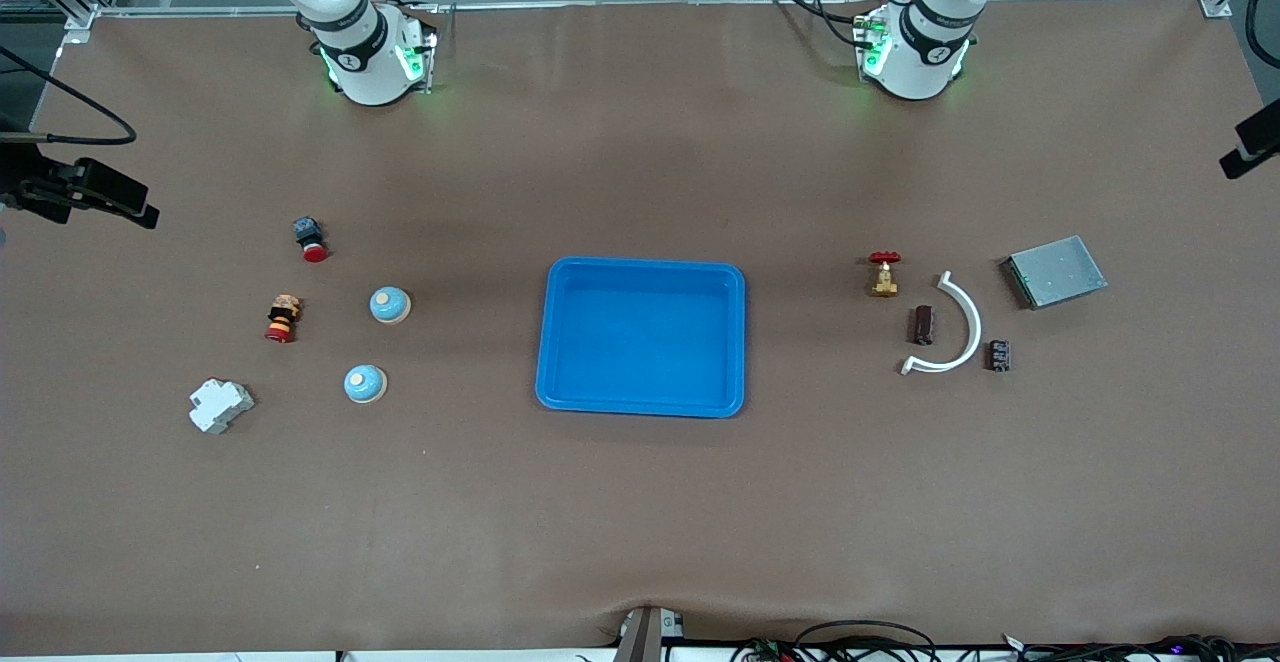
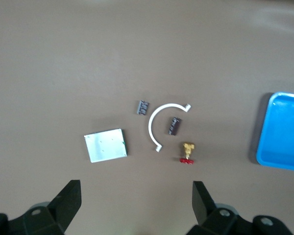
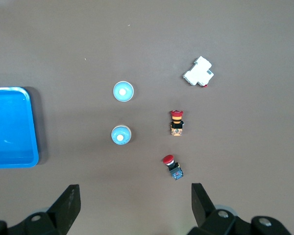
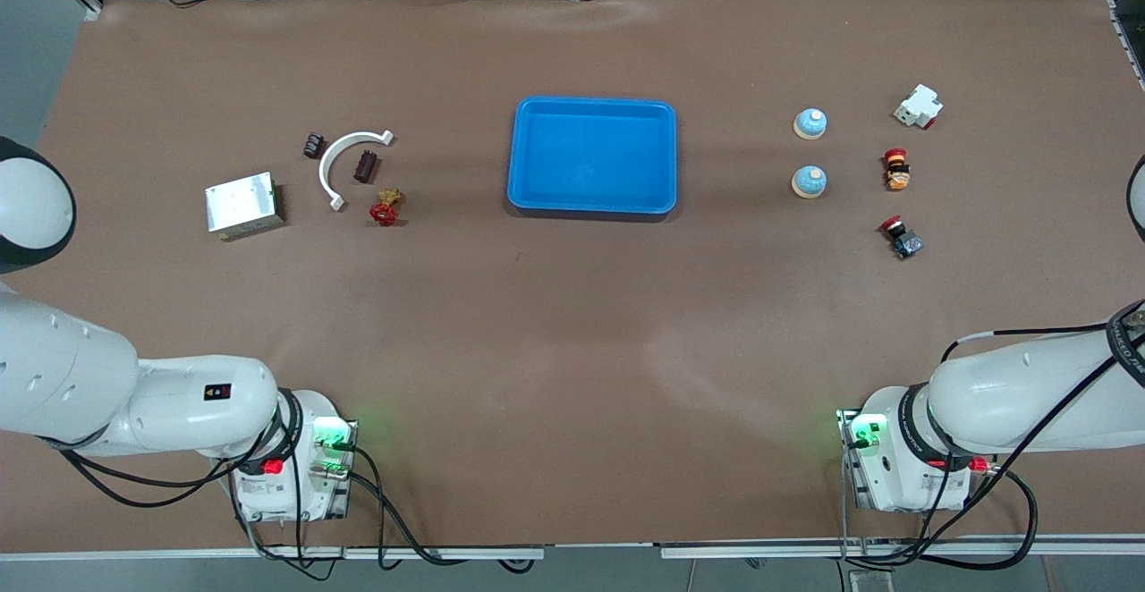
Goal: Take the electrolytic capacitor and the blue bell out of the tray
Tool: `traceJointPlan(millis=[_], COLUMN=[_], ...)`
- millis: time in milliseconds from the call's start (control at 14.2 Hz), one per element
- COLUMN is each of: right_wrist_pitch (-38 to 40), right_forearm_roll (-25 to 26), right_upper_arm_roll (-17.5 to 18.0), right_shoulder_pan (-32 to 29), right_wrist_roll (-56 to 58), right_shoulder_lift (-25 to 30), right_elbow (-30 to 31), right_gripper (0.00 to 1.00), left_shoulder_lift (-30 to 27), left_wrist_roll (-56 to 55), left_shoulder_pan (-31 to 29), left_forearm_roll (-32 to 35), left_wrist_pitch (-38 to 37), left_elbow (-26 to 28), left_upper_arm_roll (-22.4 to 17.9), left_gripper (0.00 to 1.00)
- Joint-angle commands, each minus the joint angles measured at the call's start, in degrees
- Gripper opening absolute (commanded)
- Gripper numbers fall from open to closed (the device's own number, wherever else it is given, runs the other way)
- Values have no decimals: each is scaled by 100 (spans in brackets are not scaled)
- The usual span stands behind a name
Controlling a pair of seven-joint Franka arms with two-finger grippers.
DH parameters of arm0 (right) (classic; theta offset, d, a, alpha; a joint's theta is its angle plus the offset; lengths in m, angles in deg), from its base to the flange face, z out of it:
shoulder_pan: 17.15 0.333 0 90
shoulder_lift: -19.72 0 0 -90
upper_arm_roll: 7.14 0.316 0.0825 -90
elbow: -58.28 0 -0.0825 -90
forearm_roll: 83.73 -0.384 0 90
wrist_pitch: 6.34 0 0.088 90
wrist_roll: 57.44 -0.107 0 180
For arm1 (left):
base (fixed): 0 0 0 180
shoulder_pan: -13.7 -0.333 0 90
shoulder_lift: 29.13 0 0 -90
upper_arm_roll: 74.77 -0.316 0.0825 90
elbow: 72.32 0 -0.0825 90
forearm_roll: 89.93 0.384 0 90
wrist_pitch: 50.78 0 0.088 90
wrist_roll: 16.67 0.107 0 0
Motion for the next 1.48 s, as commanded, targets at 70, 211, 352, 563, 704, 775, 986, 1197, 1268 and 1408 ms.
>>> traceJointPlan(millis=[70, 211, 352, 563, 704, 775, 986, 1197, 1268, 1408], right_wrist_pitch=[-136, -198, -224, -251, -251, -251, -251, -251, -251, -251], right_forearm_roll=[56, 56, 56, 48, 48, 39, 30, 30, 21, 4], right_upper_arm_roll=[7, 7, 7, 7, 16, 16, 16, 16, 16, 16], right_shoulder_pan=[-8, -8, 0, 0, 9, 9, 9, 9, 9, 0], right_wrist_roll=[22, 22, 14, 14, 14, 14, 14, 14, 14, 22], right_shoulder_lift=[271, 341, 350, 359, 377, 377, 385, 385, 385, 385], right_elbow=[307, 421, 457, 466, 466, 483, 483, 483, 483, 483], right_gripper=[100, 100, 100, 100, 100, 100, 100, 100, 100, 100], left_shoulder_lift=[-39, -213, -477, -566, -540, -531, -470, -286, -259, -241], left_wrist_roll=[-38, -55, -335, -319, -301, -301, -310, -345, -363, -372], left_shoulder_pan=[167, 132, 132, -280, -299, -308, -273, -193, -193, -185], left_forearm_roll=[-134, -125, -81, -46, -37, -2, 7, 7, 16, 16], left_wrist_pitch=[52, 506, 1157, 1563, 1722, 1723, 1705, 1705, 1705, 1705], left_elbow=[249, 669, 1258, 1576, 1699, 1674, 1551, 1358, 1305, 1304], left_upper_arm_roll=[-84, 65, 206, 750, 831, 848, 839, 839, 839, 839], left_gripper=[100, 100, 100, 100, 100, 100, 100, 100, 100, 100])
